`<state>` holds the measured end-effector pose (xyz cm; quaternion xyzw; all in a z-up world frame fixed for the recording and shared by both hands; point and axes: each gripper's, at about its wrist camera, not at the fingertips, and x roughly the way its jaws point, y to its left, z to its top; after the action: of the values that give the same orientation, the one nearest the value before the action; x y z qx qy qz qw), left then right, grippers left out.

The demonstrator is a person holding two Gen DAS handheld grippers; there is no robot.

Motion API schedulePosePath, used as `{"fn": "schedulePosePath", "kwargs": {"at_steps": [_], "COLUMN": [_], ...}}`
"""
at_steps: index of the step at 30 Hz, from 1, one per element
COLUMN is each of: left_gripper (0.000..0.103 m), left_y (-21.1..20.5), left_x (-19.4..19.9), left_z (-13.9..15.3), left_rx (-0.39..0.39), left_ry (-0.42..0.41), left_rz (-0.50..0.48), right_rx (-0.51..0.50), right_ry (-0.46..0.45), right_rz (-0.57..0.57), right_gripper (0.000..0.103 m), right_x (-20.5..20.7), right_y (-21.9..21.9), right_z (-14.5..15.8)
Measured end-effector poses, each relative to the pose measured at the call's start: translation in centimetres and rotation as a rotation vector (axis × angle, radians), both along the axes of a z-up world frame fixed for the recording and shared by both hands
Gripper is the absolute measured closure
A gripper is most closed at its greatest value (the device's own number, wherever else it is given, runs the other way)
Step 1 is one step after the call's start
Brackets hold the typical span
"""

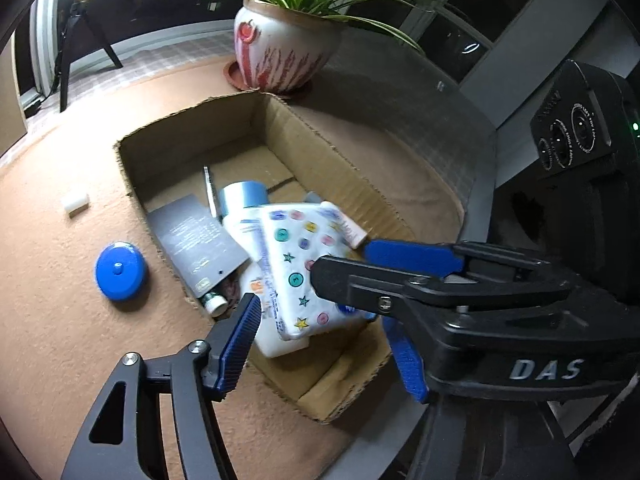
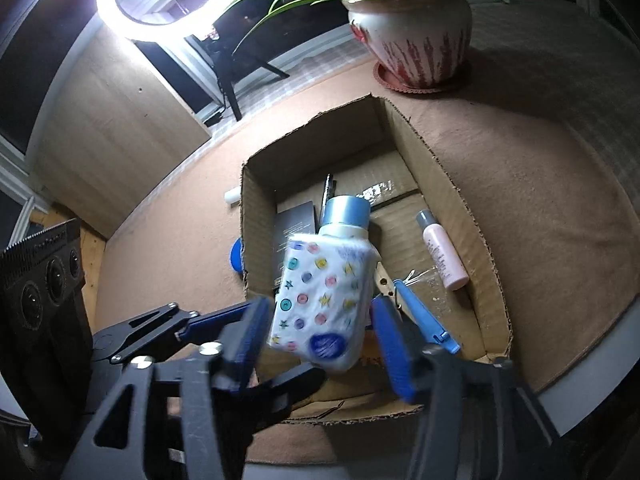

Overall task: Organize objects
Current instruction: 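Carry the tissue pack into the box with both tools and release, then grasp the blue tape measure with the left tool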

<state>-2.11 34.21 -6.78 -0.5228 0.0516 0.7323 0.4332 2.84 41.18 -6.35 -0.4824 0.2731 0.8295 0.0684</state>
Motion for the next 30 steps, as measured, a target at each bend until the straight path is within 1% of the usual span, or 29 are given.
{"fn": "schedulePosePath", "kwargs": {"at_steps": [10, 14, 21, 27, 30], "left_gripper": [0.036, 0.036, 0.037, 0.037, 0.037], "left_y": [-3.8, -5.8, -9.3, -9.4, -9.2], "left_x": [-1.5, -2.3, -5.6, -8.8, -9.6], "left_z": [0.0, -0.5, -2.3, -4.8, -6.0], "left_rx": [0.006, -0.010, -0.067, -0.119, -0.132], "left_ry": [0.003, 0.011, 0.035, 0.046, 0.042], "left_rz": [0.060, 0.087, 0.177, 0.216, 0.223], "right_rx": [-0.009, -0.005, -0.011, -0.016, -0.012], "right_ry": [0.010, 0.018, 0.017, 0.012, 0.019], "right_rz": [-0.011, -0.019, -0.026, -0.038, -0.048], "right_gripper": [0.048, 0.048, 0.048, 0.048, 0.048], "right_x": [0.1, 0.4, 0.9, 1.4, 1.9], "right_y": [-0.5, -0.8, -1.2, -1.4, -1.3], "right_z": [0.3, 0.8, 1.1, 1.2, 1.7]}}
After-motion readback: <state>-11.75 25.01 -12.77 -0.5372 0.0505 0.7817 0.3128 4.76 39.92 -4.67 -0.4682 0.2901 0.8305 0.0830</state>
